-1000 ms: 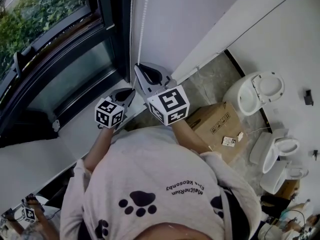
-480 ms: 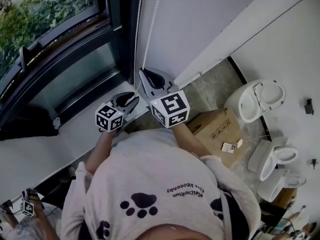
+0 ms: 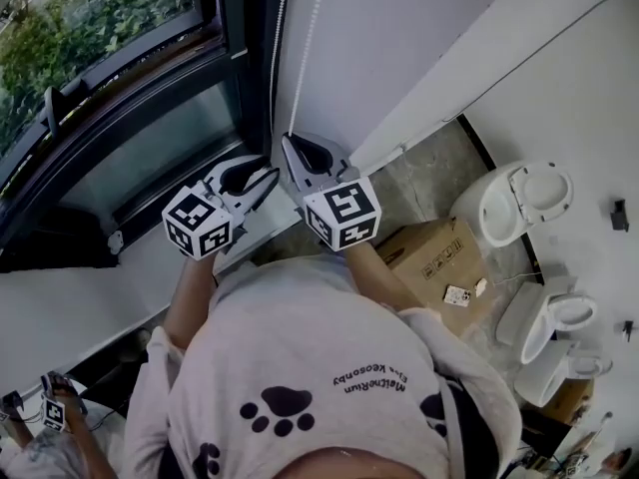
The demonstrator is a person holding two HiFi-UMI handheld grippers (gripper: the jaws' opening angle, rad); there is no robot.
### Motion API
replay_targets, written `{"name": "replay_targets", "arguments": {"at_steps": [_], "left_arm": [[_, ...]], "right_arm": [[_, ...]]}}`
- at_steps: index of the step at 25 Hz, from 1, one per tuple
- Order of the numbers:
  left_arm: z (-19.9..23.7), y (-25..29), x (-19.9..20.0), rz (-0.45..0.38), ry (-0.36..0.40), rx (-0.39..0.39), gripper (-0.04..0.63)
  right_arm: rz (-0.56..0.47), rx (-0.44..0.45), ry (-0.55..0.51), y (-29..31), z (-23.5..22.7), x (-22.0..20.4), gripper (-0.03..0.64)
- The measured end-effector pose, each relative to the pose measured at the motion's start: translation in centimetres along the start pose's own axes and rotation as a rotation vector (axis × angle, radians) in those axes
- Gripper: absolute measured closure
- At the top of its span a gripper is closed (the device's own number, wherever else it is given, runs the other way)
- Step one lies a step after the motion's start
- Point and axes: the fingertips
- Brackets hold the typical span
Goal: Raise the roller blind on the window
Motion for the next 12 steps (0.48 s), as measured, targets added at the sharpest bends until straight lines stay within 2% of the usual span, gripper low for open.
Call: {"name": "replay_targets", "arguments": {"at_steps": [4, 8, 12], "left_arm": [[-0.8, 0.3, 6.3, -0.083, 0.036, -0.046, 0.469], [-2.4, 1.9, 11.4, -0.105, 0.079, -0.105, 0.469], [-3.3, 3.9, 15.0, -0.124, 0.115, -0.144, 0.476]], "right_arm": [[0.000, 0.000, -0.003, -0.1, 0.1, 0.0, 0.607], [0.000, 0.009, -0.006, -0.1, 0.5, 0.1, 0.607], [0.001, 0.014, -0.003, 0.0, 1.1, 0.1, 0.607]]}}
Point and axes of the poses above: the fingertips, and each gripper's own axes: y forward along the fingers, z to its left, x out of its top, and after that the axes turned 14 degrees about -z, right-handed
